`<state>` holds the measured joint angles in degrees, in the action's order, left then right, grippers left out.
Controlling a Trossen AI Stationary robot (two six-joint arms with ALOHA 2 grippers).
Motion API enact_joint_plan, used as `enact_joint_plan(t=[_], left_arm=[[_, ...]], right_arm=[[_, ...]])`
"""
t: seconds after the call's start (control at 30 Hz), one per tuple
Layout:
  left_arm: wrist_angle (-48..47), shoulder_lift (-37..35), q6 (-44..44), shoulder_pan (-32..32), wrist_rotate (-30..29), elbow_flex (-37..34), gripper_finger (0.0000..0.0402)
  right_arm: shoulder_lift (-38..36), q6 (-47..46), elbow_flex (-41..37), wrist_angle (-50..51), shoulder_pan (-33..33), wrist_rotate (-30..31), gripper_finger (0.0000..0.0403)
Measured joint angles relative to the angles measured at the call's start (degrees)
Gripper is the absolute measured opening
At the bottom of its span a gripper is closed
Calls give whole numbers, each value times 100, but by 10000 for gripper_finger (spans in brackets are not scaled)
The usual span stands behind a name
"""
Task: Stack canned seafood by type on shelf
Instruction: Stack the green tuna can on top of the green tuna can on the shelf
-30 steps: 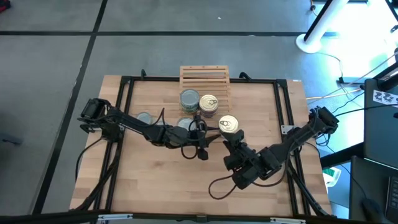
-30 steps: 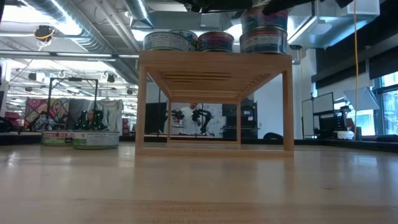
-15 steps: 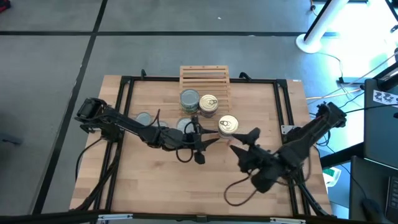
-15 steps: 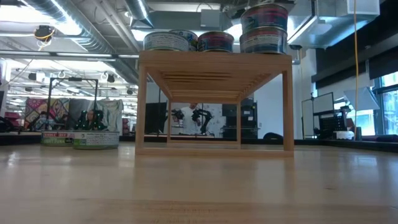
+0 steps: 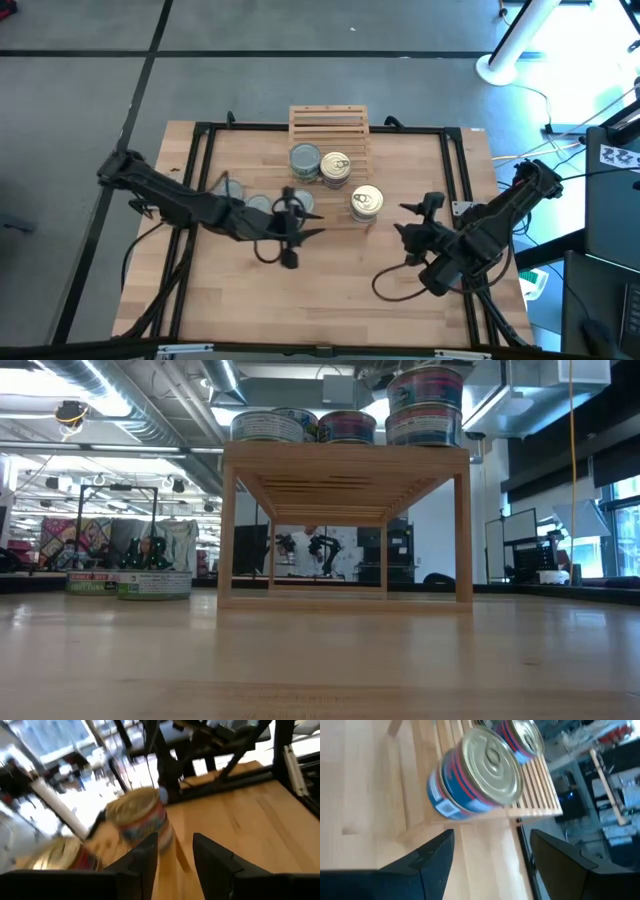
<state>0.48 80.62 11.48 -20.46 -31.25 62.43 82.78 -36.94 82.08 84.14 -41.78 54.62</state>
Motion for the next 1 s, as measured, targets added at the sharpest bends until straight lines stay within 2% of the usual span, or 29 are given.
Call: enact_joint_plan(t=[0.13,0.3,0.53,0.67,0.83,1.0], left_arm=[[-1377,-705,-1032,-100,-17,0,120],[-3272,-1424,-2220,-154,-15,0,120],[-5569,-1634,-3660,-201,11,-4,120],[-5905,-1577,-3755,-278,15,-266,120],[-5809,-1576,-3470,-350,18,-809,120],[-5411,-1576,-3778,-355,99,-1507,120]], right_arm=[[-29,-617,0,354,-227,-32,262],[-31,-976,-2,177,-407,-248,262],[-23,-1046,-2,-888,-398,-1103,262],[-17,-902,-2,-1570,-398,-1310,262],[-9,-707,-2,-2151,-396,-1523,262],[197,-287,-4,-2519,-396,-1517,262]])
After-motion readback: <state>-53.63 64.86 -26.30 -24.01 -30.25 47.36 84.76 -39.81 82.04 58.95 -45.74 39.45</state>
